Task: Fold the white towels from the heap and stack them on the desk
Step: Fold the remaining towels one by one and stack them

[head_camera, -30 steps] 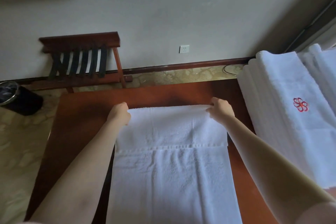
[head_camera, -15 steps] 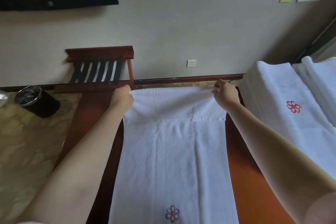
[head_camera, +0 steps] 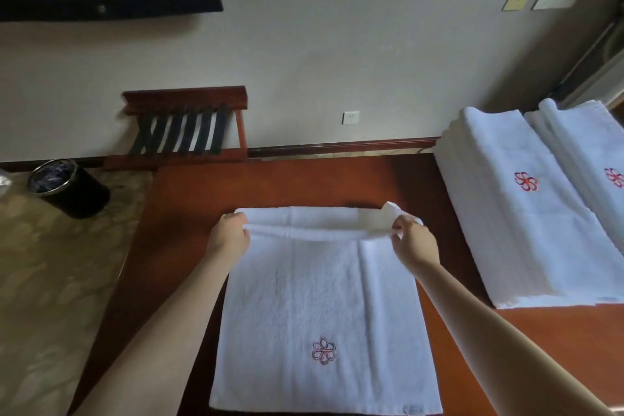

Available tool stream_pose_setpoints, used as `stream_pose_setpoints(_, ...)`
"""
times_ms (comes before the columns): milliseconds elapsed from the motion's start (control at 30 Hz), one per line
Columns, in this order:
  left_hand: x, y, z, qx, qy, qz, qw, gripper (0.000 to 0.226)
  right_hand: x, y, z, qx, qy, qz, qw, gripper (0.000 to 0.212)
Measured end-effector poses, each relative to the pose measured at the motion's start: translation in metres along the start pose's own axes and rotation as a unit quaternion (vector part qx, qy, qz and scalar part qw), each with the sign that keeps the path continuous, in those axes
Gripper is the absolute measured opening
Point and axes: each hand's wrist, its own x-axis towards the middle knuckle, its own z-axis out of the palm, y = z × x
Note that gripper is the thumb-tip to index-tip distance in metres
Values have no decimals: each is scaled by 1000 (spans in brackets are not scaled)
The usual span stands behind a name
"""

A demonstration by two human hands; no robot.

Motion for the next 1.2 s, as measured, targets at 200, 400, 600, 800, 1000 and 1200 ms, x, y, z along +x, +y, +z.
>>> stream_pose_setpoints(200,17,3,-14,-12,19,-1,1000,12,28,-13,-17,20,33,-15,999,11)
stream_pose_setpoints(400,67,29,-43,-24,76,13,997,11,89,-36,-45,40,68,-31,996,14)
stream_pose_setpoints(600,120,45,-48,-18,72,1,997,14,141,-43,-50,34,47,-45,997,13)
stream_pose_setpoints(800,154,48,-32,2,31,-9,999,17,176,-41,-32,34,10,-27,999,14)
stream_pose_setpoints(1000,157,42,-24,8,29,12,999,14,172,-35,-17,58,15,-14,998,13)
stream_pose_setpoints(1200,114,28,-21,-17,69,42,997,10,115,-27,-7,88,108,-10,990,9)
